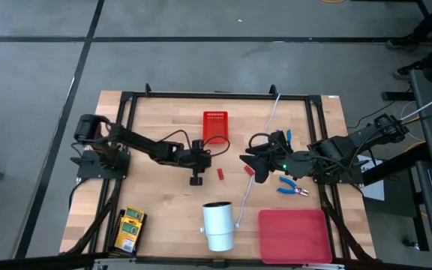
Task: Pick & Place School Supplies
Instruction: Put the red eraser into the red bin
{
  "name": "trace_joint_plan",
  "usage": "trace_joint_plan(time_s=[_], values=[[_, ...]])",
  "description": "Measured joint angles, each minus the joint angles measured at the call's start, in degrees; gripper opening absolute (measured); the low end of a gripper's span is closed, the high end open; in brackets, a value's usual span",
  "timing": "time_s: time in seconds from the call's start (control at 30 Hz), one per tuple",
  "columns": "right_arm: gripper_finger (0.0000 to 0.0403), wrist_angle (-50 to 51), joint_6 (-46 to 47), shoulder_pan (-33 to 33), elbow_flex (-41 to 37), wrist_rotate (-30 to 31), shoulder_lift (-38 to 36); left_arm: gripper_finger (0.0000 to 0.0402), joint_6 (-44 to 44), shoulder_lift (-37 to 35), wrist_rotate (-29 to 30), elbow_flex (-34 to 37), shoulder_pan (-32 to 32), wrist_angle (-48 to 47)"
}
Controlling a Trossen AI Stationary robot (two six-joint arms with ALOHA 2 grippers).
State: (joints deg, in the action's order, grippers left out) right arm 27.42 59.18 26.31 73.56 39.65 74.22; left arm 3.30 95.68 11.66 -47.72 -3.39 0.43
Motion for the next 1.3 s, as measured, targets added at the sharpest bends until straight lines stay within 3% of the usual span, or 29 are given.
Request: trace_joint_plan(time_s=[0.17,0.33,0.5,0.67,0.97,1.13,1.3], values=[[0.0212,0.02,-0.02,0.28,0.0,0.43,0.0,0.0059,1.96,-3.78,2.77,0.0,0.73,-0.69],[0.0212,0.05,-0.04,0.33,0.0,0.43,0.0,0.0112,-1.86,-2.13,-5.17,0.03,5.83,-2.59],[0.0212,0.05,-0.01,0.33,0.0,0.43,0.0,0.0165,-0.03,-0.02,-8.78,0.09,9.57,-3.38],[0.0212,0.05,0.42,0.4,0.0,0.43,0.0,0.0179,1.86,1.48,-11.9,0.07,11.87,-3.67],[0.0212,0.61,1.67,0.44,0.0,0.52,0.0,0.0125,2.15,5.26,-17.35,-0.01,12.89,-3.57],[0.0212,0.61,1.68,0.44,0.0,0.67,0.0,0.0026,-2.03,5.23,-16.52,-0.11,13.18,-3.83],[0.0212,0.61,1.7,0.44,0.0,0.88,0.0,0.0016,-3.61,-0.03,-22.56,-0.14,13.44,-1.93]])
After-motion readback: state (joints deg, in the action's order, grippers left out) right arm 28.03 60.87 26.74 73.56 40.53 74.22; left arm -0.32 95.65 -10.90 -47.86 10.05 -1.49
